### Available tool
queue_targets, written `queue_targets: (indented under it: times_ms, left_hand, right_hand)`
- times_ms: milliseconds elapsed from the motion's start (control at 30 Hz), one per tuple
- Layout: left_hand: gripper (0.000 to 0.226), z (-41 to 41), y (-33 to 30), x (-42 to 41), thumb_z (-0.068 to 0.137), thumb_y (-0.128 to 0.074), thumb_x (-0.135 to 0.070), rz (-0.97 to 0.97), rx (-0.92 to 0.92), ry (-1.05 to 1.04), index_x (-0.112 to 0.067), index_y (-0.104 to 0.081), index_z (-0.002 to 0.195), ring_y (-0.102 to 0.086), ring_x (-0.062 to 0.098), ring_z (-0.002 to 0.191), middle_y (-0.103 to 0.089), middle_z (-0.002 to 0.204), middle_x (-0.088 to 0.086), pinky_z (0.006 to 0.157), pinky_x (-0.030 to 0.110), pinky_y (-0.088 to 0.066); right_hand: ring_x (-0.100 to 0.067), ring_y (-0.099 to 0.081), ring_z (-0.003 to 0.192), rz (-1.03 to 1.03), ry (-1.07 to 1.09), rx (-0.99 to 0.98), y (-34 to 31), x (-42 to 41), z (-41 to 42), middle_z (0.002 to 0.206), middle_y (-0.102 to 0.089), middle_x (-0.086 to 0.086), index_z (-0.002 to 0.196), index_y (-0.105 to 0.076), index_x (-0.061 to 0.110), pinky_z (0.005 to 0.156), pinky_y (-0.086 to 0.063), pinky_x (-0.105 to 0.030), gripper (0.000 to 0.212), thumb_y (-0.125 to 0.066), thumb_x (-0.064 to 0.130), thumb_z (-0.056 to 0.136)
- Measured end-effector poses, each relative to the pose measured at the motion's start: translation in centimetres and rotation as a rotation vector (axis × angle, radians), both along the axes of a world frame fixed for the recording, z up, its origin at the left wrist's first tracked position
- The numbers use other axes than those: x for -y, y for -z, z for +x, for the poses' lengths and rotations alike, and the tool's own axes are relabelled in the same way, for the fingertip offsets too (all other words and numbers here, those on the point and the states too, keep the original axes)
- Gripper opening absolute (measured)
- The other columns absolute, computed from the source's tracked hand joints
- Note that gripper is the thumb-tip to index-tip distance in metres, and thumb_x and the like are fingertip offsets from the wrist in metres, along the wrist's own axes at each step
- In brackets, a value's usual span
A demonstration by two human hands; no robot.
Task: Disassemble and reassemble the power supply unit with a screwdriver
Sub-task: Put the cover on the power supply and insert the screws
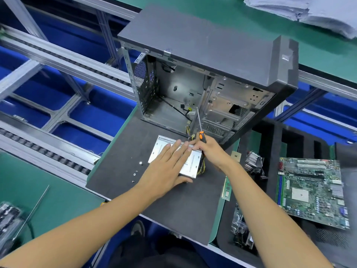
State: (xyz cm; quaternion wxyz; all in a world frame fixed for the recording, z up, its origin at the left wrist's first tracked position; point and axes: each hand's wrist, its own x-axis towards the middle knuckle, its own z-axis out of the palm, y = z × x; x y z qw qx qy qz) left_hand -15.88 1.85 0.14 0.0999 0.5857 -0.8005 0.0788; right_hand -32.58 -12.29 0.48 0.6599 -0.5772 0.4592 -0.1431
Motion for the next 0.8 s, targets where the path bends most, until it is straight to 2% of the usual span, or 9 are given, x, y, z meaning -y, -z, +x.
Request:
queue_targets:
  times_ms: [67,133,200,333,400,467,567,667,800]
  left_hand:
    - [0.090,-0.3,0.3,-0.5,0.093,-0.049,-0.070,-0.020,0.034,-0.021,-0.005,-0.039,0.154,-0.032,0.032,0.150,-0.035,0.162,0.012,0.118,0.048,-0.036]
    - [0.089,-0.5,0.4,-0.9,0.094,-0.045,-0.070,-0.023,0.073,-0.055,-0.005,-0.038,0.154,-0.031,0.033,0.151,-0.033,0.162,0.013,0.119,0.048,-0.035]
    - [0.090,-0.7,0.3,-0.9,0.094,-0.045,-0.071,-0.013,0.116,-0.077,-0.005,-0.038,0.155,-0.031,0.034,0.150,-0.032,0.163,0.013,0.118,0.048,-0.036]
    - [0.092,-1.2,-0.3,-0.6,0.091,-0.048,-0.072,0.042,0.166,-0.107,-0.006,-0.039,0.154,-0.035,0.035,0.148,-0.032,0.163,0.014,0.115,0.049,-0.039]
    - [0.092,-1.3,-0.6,-0.6,0.091,-0.046,-0.073,0.071,0.191,-0.123,-0.006,-0.040,0.154,-0.036,0.035,0.148,-0.032,0.163,0.014,0.115,0.048,-0.039]
    - [0.092,-1.5,-0.9,-0.4,0.091,-0.042,-0.073,0.117,0.206,-0.134,-0.007,-0.039,0.155,-0.035,0.036,0.148,-0.029,0.164,0.015,0.116,0.049,-0.038]
    - [0.090,-1.9,-1.2,-0.3,0.093,-0.034,-0.071,0.174,0.224,-0.158,-0.007,-0.035,0.156,-0.030,0.037,0.150,-0.022,0.166,0.015,0.118,0.050,-0.036]
    - [0.091,-2.2,-1.1,-0.4,0.095,-0.027,-0.070,0.243,0.201,-0.168,-0.007,-0.023,0.159,-0.019,0.038,0.154,-0.010,0.168,0.016,0.121,0.051,-0.029]
    - [0.096,-2.0,-1.6,0.6,0.095,-0.024,-0.072,0.303,0.147,-0.151,-0.008,-0.001,0.162,0.000,0.035,0.157,0.011,0.169,0.015,0.126,0.049,-0.012]
  right_hand:
    - [-0.005,-0.067,0.079,-0.022,0.013,0.017,0.1,-0.3,0.1,0.098,-0.078,0.002,0.090,-0.059,-0.008,0.071,-0.050,-0.020,0.029,-0.059,0.015,0.074]
    - [-0.002,-0.066,0.072,-0.024,0.051,0.037,0.0,-0.6,0.3,0.093,-0.078,0.004,0.081,-0.058,0.003,0.065,-0.049,-0.016,0.013,-0.058,0.013,0.074]
    - [0.001,-0.066,0.071,-0.037,0.076,0.062,-0.2,-0.8,0.3,0.091,-0.078,0.006,0.084,-0.053,0.008,0.063,-0.048,-0.012,0.012,-0.057,0.013,0.074]
    - [-0.001,-0.067,0.073,-0.028,0.069,0.055,-0.5,-1.0,0.2,0.091,-0.078,0.007,0.078,-0.050,0.017,0.069,-0.045,-0.023,0.007,-0.057,0.017,0.075]
    - [-0.002,-0.068,0.075,-0.002,0.080,0.065,-0.5,-1.0,0.2,0.090,-0.078,0.005,0.075,-0.057,0.021,0.072,-0.044,-0.028,0.005,-0.057,0.017,0.074]
    - [-0.003,-0.068,0.075,0.013,0.088,0.066,-0.6,-1.1,0.2,0.089,-0.078,0.005,0.071,-0.061,0.025,0.073,-0.045,-0.029,0.011,-0.057,0.016,0.074]
    - [-0.004,-0.069,0.076,0.032,0.104,0.064,-0.9,-1.1,0.2,0.088,-0.077,0.004,0.071,-0.058,0.025,0.074,-0.044,-0.030,0.016,-0.056,0.010,0.076]
    - [-0.007,-0.067,0.076,0.053,0.080,0.050,-1.1,-0.9,0.3,0.088,-0.076,0.004,0.063,-0.063,0.027,0.075,-0.046,-0.029,0.022,-0.056,0.010,0.076]
    - [-0.016,-0.060,0.080,0.047,0.084,0.061,-1.4,-0.6,0.2,0.088,-0.069,-0.004,0.076,-0.059,0.020,0.073,-0.044,-0.031,0.007,-0.057,0.015,0.072]
